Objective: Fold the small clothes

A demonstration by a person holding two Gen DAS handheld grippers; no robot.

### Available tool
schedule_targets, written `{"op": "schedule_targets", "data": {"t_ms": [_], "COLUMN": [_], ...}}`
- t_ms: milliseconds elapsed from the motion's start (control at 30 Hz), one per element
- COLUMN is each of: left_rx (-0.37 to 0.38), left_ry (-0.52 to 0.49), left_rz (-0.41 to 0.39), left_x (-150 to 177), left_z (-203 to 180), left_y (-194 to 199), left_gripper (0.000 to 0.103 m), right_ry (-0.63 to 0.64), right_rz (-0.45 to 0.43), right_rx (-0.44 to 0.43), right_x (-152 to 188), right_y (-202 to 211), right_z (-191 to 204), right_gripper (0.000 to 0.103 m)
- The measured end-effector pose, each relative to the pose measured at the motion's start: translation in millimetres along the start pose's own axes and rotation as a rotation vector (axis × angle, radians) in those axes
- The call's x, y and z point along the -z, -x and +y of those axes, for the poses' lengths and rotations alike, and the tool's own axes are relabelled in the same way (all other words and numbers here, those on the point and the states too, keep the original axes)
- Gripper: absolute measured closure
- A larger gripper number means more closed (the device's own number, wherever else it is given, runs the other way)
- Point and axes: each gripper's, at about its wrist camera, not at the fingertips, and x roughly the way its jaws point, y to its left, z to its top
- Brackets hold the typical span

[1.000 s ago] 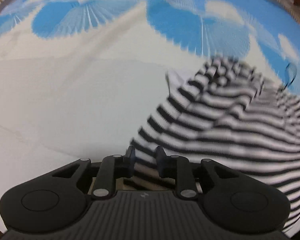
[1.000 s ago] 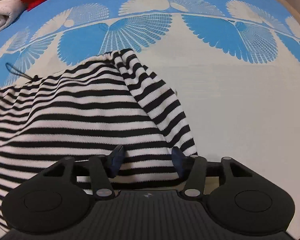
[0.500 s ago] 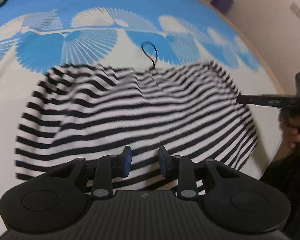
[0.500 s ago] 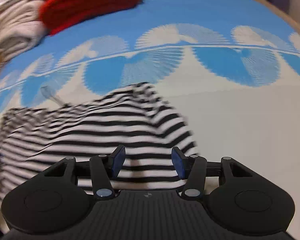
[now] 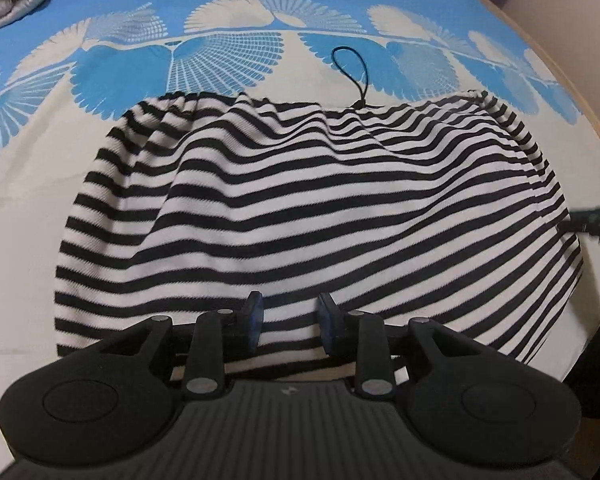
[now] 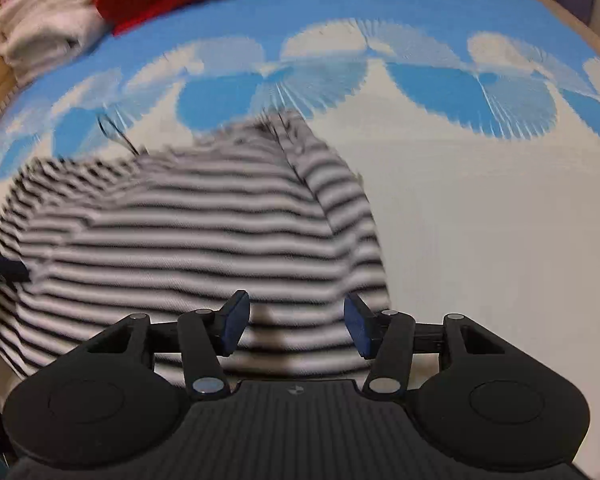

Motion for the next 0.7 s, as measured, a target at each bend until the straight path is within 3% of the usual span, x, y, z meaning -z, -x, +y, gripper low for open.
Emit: {"op": "schedule_targets", "data": {"t_ms": [100,300,467,600,700], "left_rx": [-0.004,0.008,0.017,-0.032,-0.071], "left_ry": [0.005,0.023,0.057,0.082,0.09], "left_rz": [-0.003,-0.014,-0.018,0.006,-0.052], "left_x": [2.0,10.3,18.7,25.3,25.8], "left_z": [3.8,10.7,21.6,30.6,30.9], "left_y": [2.2,12.1,18.8,12.0,26.4], "left_gripper": [0.07,0.07,0.07,0.07,0.07], "right_ry": [0.054,0.011,0.066,0.026,-0.007], "right_rz": [0.071,-0.01,0.092,0.024,-0.132], "right_rx": [0.061,0.052,0.125,0.134,0.153], "right_x": [12.1,19.5,33.8,37.6,44.5], "right_y": [-9.8,13.7,-4.4,10.4,40.5], "right_z": [-0.8,-6.3,-7.1,-7.0,4.1], "right_gripper": [0.049,0.049,0.045,0.044,0.044]}}
